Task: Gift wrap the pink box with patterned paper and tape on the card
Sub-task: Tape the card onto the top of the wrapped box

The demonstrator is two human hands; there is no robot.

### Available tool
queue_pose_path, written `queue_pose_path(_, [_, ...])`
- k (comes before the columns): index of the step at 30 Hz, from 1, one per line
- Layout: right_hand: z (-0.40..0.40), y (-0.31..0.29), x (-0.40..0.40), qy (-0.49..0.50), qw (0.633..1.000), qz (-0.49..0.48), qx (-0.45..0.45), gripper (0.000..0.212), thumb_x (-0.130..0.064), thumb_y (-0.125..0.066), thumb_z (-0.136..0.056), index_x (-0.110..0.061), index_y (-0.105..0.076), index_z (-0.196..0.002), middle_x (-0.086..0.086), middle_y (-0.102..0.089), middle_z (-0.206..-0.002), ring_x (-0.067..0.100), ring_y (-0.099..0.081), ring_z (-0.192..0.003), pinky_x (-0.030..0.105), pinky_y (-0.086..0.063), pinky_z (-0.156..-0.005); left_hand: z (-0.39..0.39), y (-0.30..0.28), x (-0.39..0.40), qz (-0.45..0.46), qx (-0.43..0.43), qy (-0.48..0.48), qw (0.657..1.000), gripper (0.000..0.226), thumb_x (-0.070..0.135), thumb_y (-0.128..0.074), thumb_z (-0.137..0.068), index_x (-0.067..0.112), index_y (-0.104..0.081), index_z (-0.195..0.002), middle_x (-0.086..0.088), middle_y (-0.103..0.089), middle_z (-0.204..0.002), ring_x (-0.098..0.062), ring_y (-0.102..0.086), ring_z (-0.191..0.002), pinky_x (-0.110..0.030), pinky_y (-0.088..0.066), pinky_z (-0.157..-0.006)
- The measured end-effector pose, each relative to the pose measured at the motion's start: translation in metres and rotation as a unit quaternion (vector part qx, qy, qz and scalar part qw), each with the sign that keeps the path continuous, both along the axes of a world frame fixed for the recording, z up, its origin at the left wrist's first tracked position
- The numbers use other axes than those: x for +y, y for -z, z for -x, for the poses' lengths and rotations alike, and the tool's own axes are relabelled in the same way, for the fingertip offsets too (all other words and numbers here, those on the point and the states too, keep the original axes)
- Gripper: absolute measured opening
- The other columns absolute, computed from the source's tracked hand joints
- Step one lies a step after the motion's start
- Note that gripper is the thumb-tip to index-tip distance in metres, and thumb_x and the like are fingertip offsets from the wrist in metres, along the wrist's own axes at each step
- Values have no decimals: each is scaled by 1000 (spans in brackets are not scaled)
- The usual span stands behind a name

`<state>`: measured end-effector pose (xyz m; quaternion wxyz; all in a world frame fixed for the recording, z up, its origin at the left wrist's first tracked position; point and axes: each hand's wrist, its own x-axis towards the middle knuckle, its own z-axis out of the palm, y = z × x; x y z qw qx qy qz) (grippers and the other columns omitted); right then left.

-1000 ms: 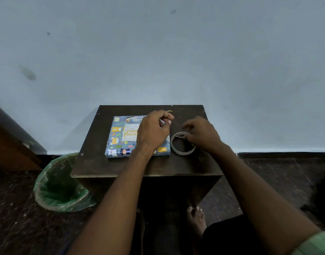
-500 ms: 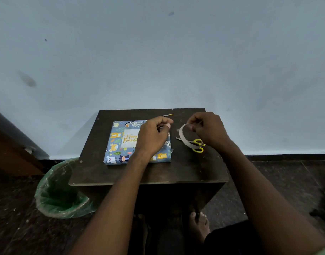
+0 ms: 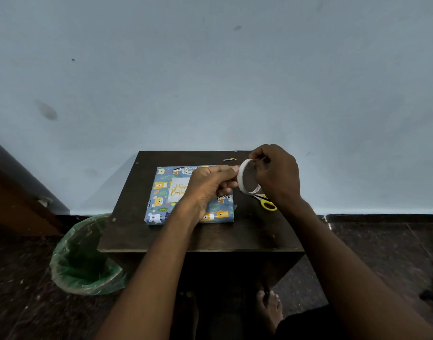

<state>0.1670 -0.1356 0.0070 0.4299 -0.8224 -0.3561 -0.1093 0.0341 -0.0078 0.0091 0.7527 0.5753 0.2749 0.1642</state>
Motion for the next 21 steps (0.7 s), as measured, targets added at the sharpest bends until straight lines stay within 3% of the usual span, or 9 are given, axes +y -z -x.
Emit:
queue_pose_path(7, [4,-1,3,-37,999,8,-38,24,-15,-70,-84,-33,-78,-98,-17,-68,-91,7,-62,-88,31,-50,-73,-2,0,-1,36,4,-62,997,9,8,-82,-89,4,-83,-97,-7,-71,-70,-10,-59,-61,-16,-54,-55])
queue_pose_path(10, [5,-3,2,-64,996,37,-41,20,-16,-72,-88,-29,-82,-99,-16,-70,-90,-2,-51,-87,26,-41,-70,0,-1,-1,-14,-10,-88,996,9,9,-84,-88,4,-84,-96,-5,-72,-70,-9,-58,-57,-18,-49,-50])
queue_pose_path(12, [4,-2,2,-81,995,51,-38,17,-16,-72,-87,-26,-82,-97,-12,-74,-90,-1,-54,-84,28,-45,-69,1,-2,-3,-57,-25,-102,993,10,10,-83,-89,4,-85,-98,-1,-75,-72,-4,-60,-55,-18,-46,-48])
queue_pose_path(14, [2,0,3,-103,993,57,-20,15,-20,-72,-86,-27,-83,-93,-10,-75,-86,7,-63,-79,33,-52,-68,1,-1,-3,-97,-45,-112,988,10,11,-83,-90,6,-85,-99,0,-81,-84,-3,-68,-65,-18,-50,-55])
queue_pose_path(17, [3,1,6,-132,988,66,35,11,-15,-76,-86,-24,-82,-84,-8,-74,-78,11,-65,-71,33,-50,-63,-1,0,-3,-129,-64,-123,982,8,12,-83,-90,9,-85,-97,-2,-83,-96,-8,-76,-85,-20,-56,-71])
queue_pose_path(21, [-1,3,4,-141,983,90,74,22,-15,-76,-85,-29,-77,-69,-4,-70,-62,9,-59,-58,27,-40,-56,-2,-2,-5,-83,-86,-143,983,7,15,-80,-94,14,-83,-100,2,-83,-95,-1,-73,-83,-18,-56,-71])
